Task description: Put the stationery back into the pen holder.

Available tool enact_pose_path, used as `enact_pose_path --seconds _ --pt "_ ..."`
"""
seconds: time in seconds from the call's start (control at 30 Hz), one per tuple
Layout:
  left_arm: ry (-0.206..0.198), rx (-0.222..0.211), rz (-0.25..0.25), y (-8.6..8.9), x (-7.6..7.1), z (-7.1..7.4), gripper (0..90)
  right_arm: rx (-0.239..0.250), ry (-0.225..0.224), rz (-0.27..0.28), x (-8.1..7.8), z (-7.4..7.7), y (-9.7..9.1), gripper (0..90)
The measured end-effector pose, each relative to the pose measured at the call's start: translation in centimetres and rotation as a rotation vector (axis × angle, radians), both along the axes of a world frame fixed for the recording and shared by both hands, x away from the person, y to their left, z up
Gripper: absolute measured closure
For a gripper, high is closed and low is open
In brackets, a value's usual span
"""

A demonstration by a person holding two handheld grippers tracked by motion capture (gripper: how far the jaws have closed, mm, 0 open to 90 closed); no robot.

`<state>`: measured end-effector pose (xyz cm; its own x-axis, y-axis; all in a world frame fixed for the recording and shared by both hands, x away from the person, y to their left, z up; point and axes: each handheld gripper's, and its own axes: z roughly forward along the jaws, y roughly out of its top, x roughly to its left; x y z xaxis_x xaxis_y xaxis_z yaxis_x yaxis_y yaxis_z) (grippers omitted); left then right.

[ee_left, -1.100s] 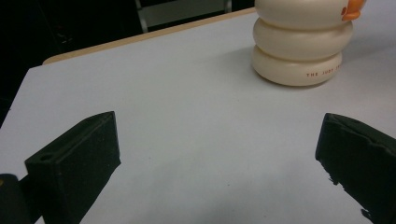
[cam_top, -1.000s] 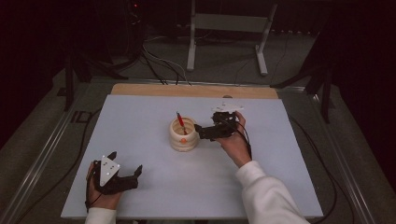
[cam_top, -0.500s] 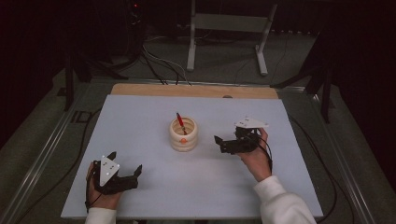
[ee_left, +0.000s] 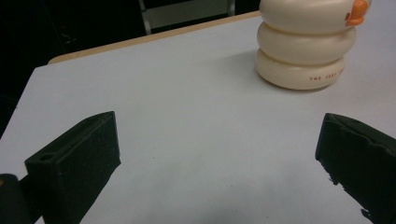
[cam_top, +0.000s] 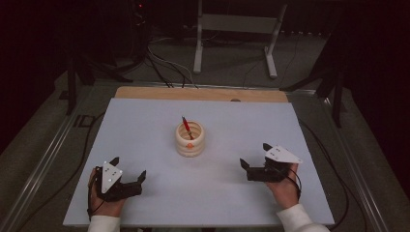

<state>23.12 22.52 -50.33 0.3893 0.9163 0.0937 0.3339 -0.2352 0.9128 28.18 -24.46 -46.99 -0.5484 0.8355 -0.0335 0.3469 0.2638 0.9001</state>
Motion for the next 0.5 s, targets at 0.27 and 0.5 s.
enact_pose_path --seconds 0.27,0.5 --pt "-0.016 -0.017 0.003 0.1 -0.1 0.2 0.4 0.063 -0.032 -0.035 -2.5 -1.4 -3.3 0.0" --pt "-0.02 -0.038 0.017 0.2 -0.2 0.3 0.4 0.057 -0.002 -0.096 -3.6 -3.1 -5.7 0.0"
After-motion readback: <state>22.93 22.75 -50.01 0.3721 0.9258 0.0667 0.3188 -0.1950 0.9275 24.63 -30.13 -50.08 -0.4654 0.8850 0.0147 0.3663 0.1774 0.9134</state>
